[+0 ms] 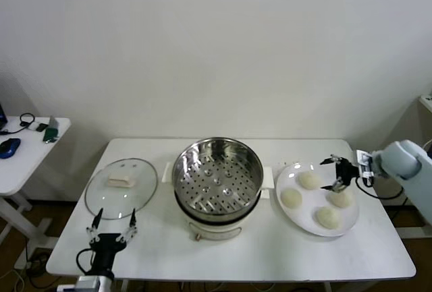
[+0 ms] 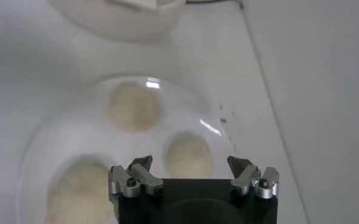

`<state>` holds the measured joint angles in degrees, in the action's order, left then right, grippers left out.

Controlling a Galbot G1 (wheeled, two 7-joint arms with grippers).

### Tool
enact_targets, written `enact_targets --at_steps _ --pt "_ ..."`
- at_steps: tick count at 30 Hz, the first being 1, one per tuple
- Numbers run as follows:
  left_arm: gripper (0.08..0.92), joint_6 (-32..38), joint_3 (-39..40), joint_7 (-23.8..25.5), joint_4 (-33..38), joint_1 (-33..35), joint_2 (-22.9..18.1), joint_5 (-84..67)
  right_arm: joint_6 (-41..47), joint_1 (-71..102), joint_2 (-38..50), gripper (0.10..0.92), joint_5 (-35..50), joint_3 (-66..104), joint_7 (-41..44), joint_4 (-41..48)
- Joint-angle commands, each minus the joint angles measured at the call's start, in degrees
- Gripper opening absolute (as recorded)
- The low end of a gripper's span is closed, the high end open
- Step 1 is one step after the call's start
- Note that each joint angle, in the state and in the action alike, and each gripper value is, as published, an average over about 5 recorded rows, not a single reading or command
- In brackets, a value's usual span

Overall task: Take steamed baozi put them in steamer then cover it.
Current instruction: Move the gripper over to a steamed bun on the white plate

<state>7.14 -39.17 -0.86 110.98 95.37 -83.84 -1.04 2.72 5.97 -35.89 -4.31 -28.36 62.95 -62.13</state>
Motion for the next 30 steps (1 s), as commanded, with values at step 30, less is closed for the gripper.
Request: enact_targets --at_steps 30 --pt "0.823 -1.8 -1.01 -0.65 -1.05 -1.8 1.08 -0.66 -2.07 -10.23 -22.75 0.823 -7.47 -16.38 3.46 28.15"
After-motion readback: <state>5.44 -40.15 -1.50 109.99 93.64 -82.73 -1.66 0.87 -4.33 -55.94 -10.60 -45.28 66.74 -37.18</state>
